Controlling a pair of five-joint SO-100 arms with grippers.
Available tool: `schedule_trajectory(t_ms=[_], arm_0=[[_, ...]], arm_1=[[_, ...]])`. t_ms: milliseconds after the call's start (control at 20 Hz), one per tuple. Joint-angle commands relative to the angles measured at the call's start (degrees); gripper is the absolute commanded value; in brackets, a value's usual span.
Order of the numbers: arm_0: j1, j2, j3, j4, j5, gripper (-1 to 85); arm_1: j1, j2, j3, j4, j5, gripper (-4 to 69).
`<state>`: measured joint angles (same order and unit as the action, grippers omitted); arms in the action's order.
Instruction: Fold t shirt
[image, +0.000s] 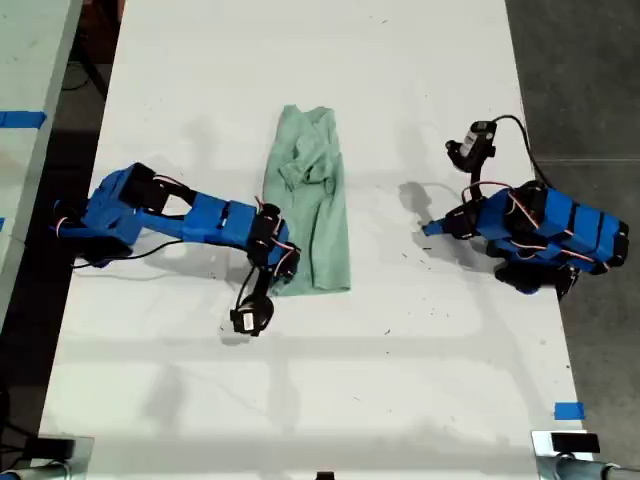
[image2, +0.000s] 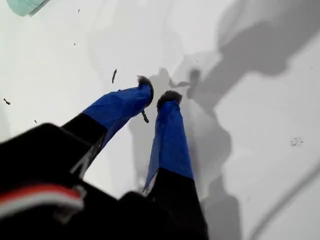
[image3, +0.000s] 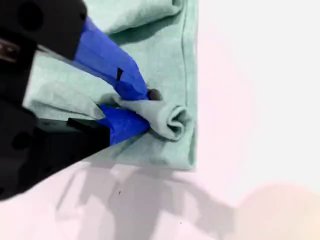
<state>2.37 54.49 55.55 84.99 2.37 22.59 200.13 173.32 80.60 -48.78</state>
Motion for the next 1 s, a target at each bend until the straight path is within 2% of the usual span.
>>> schedule_trajectory(t_ms=[0,200,300,400,550,600,650,800,950], arm_0=[[0.9,-1.3,-3.3,-3.6,1.2,27.6],[1.6,3.7,-3.2,-2.8,2.3,30.8],[2.3,9.9,-2.6,0.0,2.2,31.6],[2.4,18.5,-0.6,8.6,-2.2,31.9],[-0.1,44.3,22.5,8.4,-9.2,31.8],[-1.7,52.6,32.7,6.8,-11.5,31.6],[-3.0,61.0,44.1,2.4,-12.8,31.2],[-8.4,82.6,77.9,-13.9,-13.3,27.9],[-7.5,99.4,96.7,-26.6,-14.2,23.6]], arm_1=[[0.2,0.7,3.5,-1.4,-0.8,5.9],[0.2,0.7,3.5,-1.4,-0.8,5.9],[0.2,0.7,3.5,-1.4,-0.8,5.9],[0.2,0.7,3.5,-1.4,-0.8,5.9],[0.2,0.7,3.5,-1.4,-0.8,5.9],[0.2,0.7,3.5,-1.4,-0.8,5.9],[0.2,0.7,3.5,-1.4,-0.8,5.9],[0.2,0.7,3.5,-1.4,-0.7,5.9],[0.4,0.7,3.5,-1.4,-0.7,5.9]])
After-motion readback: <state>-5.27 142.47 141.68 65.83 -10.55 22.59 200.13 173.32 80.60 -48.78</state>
